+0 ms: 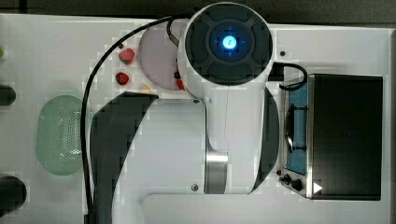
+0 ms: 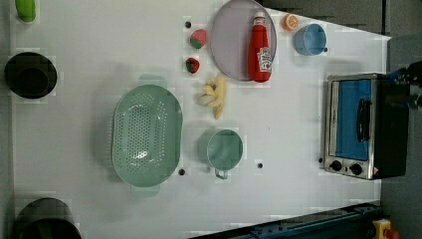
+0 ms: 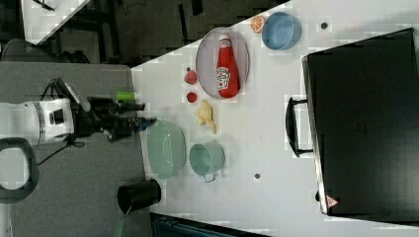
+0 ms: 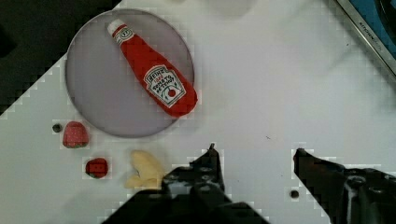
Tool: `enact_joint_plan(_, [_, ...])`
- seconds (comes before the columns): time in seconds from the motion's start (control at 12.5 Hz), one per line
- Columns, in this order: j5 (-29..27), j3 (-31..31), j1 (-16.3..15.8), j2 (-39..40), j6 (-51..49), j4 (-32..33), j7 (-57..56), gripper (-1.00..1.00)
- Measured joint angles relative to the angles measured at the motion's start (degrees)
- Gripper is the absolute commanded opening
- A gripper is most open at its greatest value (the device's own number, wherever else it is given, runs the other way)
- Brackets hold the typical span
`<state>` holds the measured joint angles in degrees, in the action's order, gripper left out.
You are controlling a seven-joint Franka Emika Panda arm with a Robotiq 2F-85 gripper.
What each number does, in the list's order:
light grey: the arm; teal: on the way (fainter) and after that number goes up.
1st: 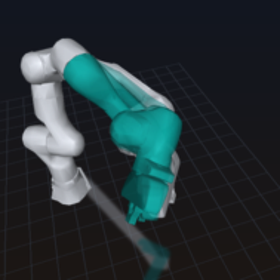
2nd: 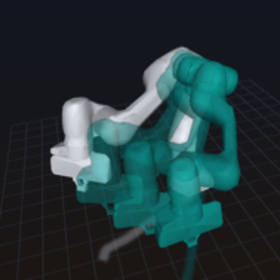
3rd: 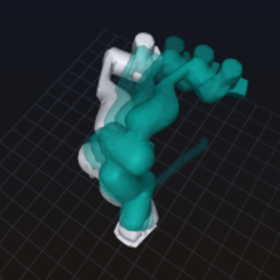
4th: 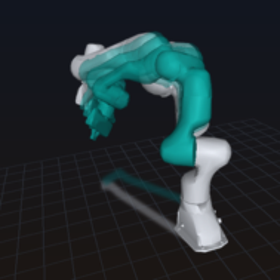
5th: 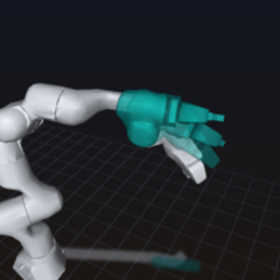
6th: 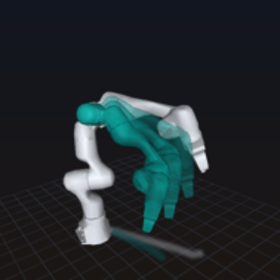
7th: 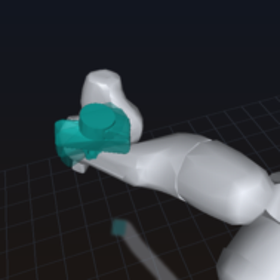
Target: Pick ketchup from plate and place it on table.
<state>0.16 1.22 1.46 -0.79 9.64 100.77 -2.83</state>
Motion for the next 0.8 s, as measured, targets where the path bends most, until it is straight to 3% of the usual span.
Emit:
enact_joint_plan(0.24, [-1.0,3.3,4.4,-5.3,-11.6,2.0,0.0,0.98])
enact_joint_plan(0.48, [-1.1,3.5,4.8,-8.8,-10.4,0.0,0.0,1.0])
enact_joint_plan(0.8, [-0.7,4.0,4.9,-6.0,-9.4,-0.9,-0.5,1.0])
